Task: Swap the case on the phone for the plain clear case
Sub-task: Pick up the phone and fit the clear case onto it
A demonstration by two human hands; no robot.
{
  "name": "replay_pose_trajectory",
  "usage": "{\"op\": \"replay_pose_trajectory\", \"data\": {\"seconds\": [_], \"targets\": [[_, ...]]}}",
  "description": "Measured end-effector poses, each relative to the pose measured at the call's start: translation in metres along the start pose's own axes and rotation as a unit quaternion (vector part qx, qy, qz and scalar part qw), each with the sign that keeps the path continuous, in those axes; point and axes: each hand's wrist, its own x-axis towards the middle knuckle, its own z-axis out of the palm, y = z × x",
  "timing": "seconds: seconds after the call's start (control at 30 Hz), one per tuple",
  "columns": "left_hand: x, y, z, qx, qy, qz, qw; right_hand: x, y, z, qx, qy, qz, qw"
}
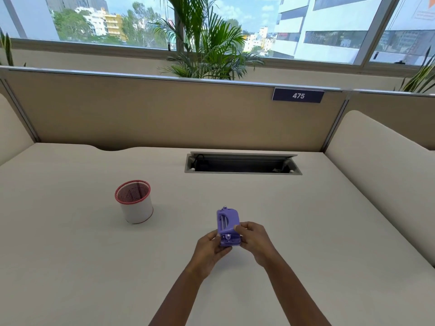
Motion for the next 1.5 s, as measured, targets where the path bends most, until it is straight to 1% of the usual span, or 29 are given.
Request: {"op": "replay_pose_trajectory", "data": {"seconds": [0.07,0.2,0.37,0.47,0.57,0.67,0.73,0.8,0.87,0.97,1.07,1.13,1.2,1.23,1.27,1.37,1.5], "targets": [[-0.001,-0.005,0.001,-0.034,-0.006,-0.010,0.999,0.002,0.004,0.001,0.017,0.027,0.010,0.999],[0.003,-0.009,0.006,-0.015,0.032,-0.018,0.999,0.003,0.011,0.002,0.019,0.042,0.011,0.999],[0.005,-0.014,0.014,0.011,0.092,-0.009,0.996,0.004,0.013,0.005,-0.046,0.067,-0.013,0.997],[0.003,-0.014,0.019,0.020,0.105,-0.004,0.994,0.002,0.014,0.005,-0.065,0.088,-0.027,0.994],[0.000,-0.012,0.017,0.005,0.090,-0.024,0.996,0.000,0.013,0.002,-0.089,0.099,-0.042,0.990],[0.000,-0.011,0.014,-0.020,0.042,-0.048,0.998,0.000,0.012,-0.002,-0.121,0.087,-0.052,0.987],[0.001,-0.013,0.013,-0.037,0.019,-0.049,0.998,0.001,0.011,-0.004,-0.142,0.079,-0.052,0.985],[0.002,-0.016,0.012,-0.041,0.014,-0.044,0.998,0.001,0.011,-0.006,-0.154,0.075,-0.055,0.984],[0.003,-0.020,0.011,-0.023,0.019,-0.043,0.999,0.002,0.011,-0.007,-0.162,0.074,-0.058,0.982],[0.006,-0.022,0.012,0.048,0.047,-0.037,0.997,0.005,0.013,-0.011,-0.162,0.079,-0.042,0.983],[0.009,-0.020,0.015,0.131,0.068,-0.007,0.989,0.009,0.016,-0.016,-0.132,0.095,-0.011,0.987],[0.012,-0.020,0.015,0.180,0.082,0.017,0.980,0.012,0.018,-0.021,-0.132,0.108,-0.004,0.985],[0.015,-0.019,0.012,0.241,0.109,0.047,0.963,0.016,0.019,-0.028,-0.143,0.128,-0.003,0.981],[0.016,-0.019,0.010,0.283,0.125,0.068,0.948,0.019,0.020,-0.032,-0.148,0.139,-0.001,0.979],[0.016,-0.018,0.008,0.335,0.140,0.091,0.927,0.021,0.020,-0.037,-0.150,0.150,0.002,0.977],[0.014,-0.018,0.003,0.478,0.170,0.145,0.849,0.029,0.022,-0.050,-0.168,0.190,0.002,0.967],[0.016,-0.022,-0.010,0.600,0.175,0.172,0.762,0.034,0.023,-0.063,-0.191,0.222,0.004,0.956]]}}
